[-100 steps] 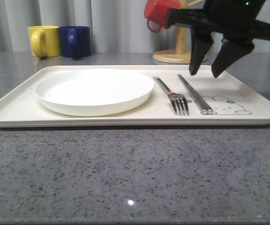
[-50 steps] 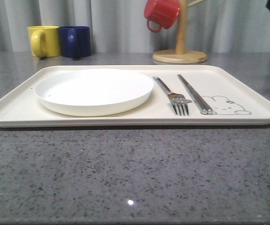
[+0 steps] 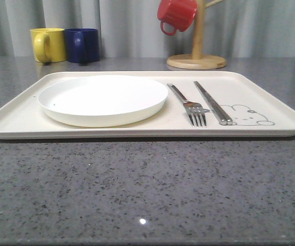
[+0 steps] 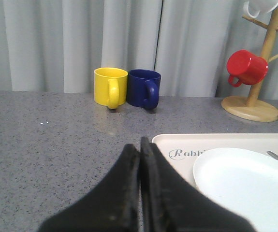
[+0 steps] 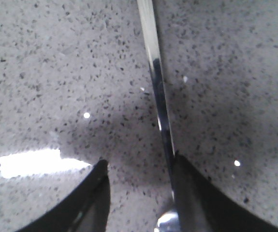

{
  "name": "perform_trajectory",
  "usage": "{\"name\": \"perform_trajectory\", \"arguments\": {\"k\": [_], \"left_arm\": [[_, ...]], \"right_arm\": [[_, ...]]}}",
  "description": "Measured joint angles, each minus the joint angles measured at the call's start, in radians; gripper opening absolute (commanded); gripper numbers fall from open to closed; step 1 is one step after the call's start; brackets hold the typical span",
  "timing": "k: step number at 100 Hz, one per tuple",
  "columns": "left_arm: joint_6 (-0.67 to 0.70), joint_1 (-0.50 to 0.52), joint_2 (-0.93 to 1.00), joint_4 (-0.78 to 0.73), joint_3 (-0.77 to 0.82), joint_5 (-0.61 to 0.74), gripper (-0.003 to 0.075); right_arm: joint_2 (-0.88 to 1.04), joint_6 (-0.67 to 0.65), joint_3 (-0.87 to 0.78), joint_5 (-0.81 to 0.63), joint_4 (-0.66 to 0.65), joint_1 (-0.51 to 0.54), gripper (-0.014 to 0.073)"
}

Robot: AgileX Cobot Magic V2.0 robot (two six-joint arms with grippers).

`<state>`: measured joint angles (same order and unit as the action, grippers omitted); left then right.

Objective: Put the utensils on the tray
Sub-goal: 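Open the right gripper and move it back to the spoon, then grasp the silver spoon and place it beside the chopsticks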

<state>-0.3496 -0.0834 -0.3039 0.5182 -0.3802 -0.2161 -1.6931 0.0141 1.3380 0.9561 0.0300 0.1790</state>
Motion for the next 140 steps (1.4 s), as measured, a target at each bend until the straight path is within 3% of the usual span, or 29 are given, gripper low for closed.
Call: {"name": "perform_trajectory", "arguments": {"k": [68, 75, 90, 95, 140], "left_arm": [[0.000, 0.000, 0.000, 0.000, 0.000, 0.000, -0.0019], [0.000, 0.000, 0.000, 0.000, 0.000, 0.000, -0.0019], [0.000, 0.000, 0.000, 0.000, 0.000, 0.000, -0.0019], [0.000, 0.000, 0.000, 0.000, 0.000, 0.000, -0.0019], [0.000, 0.000, 0.000, 0.000, 0.000, 0.000, -0.0019]], "right_arm": [[-0.067, 0.008, 0.007, -0.042, -0.020, 0.032, 0.0323], [-0.067, 0.008, 0.009, -0.042, -0.020, 0.032, 0.0255], [-0.068, 0.008, 0.009, -0.042, -0.020, 0.032, -0.0017], [-0.068, 0.008, 0.009, -0.042, -0.020, 0.032, -0.0071], [0.065, 0.002, 0.010, 0.038, 0.082, -0.021, -0.0055]]}}
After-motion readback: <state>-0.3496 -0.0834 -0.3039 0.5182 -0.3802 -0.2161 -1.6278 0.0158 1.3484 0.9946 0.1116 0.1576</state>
